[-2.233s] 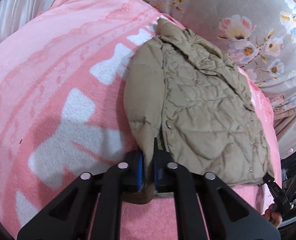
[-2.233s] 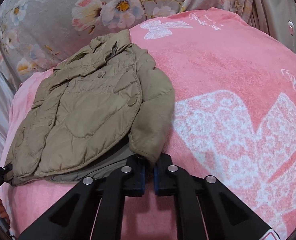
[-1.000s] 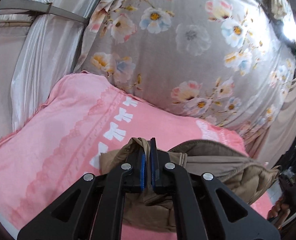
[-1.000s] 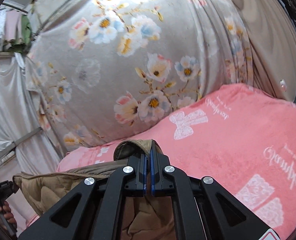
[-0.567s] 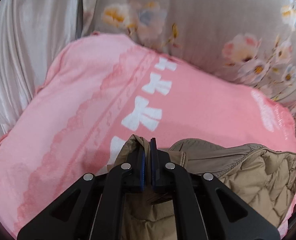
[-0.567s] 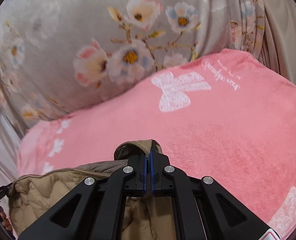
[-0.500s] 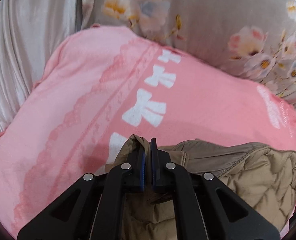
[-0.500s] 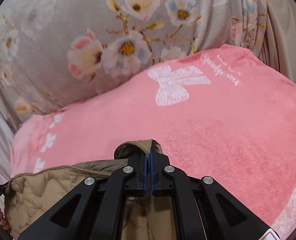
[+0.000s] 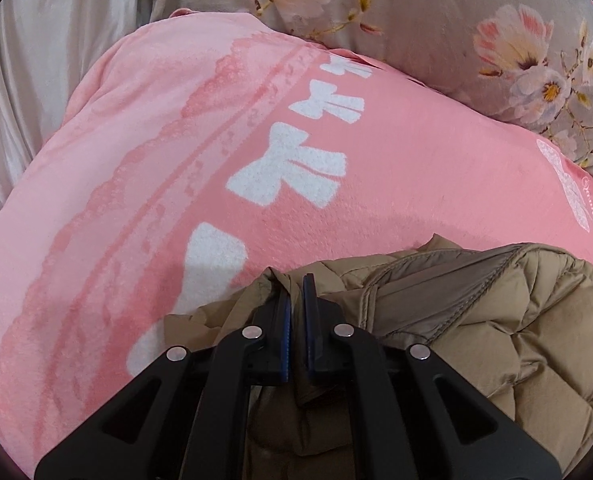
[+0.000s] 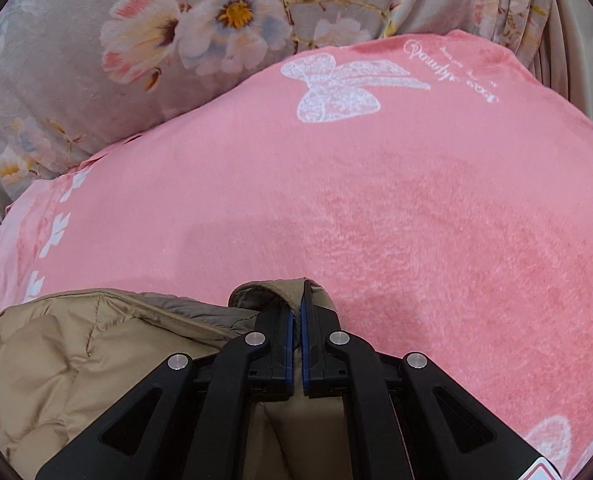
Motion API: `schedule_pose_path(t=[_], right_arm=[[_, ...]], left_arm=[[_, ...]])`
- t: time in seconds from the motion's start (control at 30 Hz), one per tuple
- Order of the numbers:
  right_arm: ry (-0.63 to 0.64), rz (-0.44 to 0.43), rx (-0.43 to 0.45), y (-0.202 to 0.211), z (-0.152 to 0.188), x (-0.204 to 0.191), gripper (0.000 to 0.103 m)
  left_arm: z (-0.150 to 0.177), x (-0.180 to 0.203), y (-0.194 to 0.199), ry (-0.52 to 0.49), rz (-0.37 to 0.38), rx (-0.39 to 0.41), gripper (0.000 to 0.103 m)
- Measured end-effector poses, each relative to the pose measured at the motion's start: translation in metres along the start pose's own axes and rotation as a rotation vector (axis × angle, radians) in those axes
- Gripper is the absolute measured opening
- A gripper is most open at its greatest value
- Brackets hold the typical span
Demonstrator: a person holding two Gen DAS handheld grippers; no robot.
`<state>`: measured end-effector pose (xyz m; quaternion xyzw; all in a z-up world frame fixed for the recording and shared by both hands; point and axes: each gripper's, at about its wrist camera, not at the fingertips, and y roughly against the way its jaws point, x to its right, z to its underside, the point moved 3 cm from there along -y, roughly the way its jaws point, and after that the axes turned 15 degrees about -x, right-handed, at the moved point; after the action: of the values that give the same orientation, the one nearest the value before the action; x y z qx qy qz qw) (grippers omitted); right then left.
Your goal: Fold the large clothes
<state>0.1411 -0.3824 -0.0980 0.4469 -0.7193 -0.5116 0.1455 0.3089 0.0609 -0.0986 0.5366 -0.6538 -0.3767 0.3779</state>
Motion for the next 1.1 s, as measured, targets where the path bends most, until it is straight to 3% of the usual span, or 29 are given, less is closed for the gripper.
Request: schedule_pose_path(t=[0.27, 0.43, 0.5, 0.53, 0.57, 0.6, 0.67, 0.77, 0.87, 0.93, 1.1], right_arm=[[-0.004, 0.008, -0.038, -0.01, 0.001, -0.002, 0.002], [-0.007, -0.039, -0.044, -0.005, 0.001, 0.002, 0.01], [-0.007, -0.075, -0.037, 0.015, 0.005, 0.009, 0.023], [-0.008, -0.094, -0.022, 0.026, 0.007, 0.012, 0.033], [-0.005, -0.117, 0.013, 0.046, 0.011, 0.019, 0.037], [-0.002, -0.119, 0.035, 0.059, 0.014, 0.024, 0.043], [0.004, -0.097, 0.084, 0.088, 0.019, 0.035, 0.045], [-0.011, -0.003, 0.173, 0.131, 0.029, 0.044, 0.047], [0.041, -0.008, 0.208, 0.15, 0.032, 0.018, 0.037], [0.126, -0.007, 0.21, 0.154, 0.037, -0.021, 0.032], [0.302, -0.043, 0.158, 0.122, 0.047, -0.121, 0.03]], left_arm=[[0.001, -0.005, -0.009, 0.028, 0.06, 0.006, 0.006], [-0.001, -0.009, -0.005, 0.034, 0.092, 0.001, 0.007], [-0.001, -0.018, 0.011, 0.057, 0.126, 0.007, 0.014], [-0.001, -0.026, 0.026, 0.073, 0.136, 0.02, 0.03], [-0.002, -0.031, 0.035, 0.081, 0.131, 0.034, 0.059], [-0.002, -0.039, 0.054, 0.095, 0.119, 0.08, 0.069], [-0.003, -0.053, 0.091, 0.094, 0.08, 0.172, 0.073], [-0.008, -0.055, 0.128, 0.049, -0.003, 0.205, 0.073], [-0.007, -0.031, 0.154, -0.015, -0.009, 0.246, 0.073], [-0.006, 0.004, 0.162, -0.082, 0.001, 0.257, 0.073], [0.004, 0.099, 0.131, -0.224, 0.026, 0.184, 0.073]])
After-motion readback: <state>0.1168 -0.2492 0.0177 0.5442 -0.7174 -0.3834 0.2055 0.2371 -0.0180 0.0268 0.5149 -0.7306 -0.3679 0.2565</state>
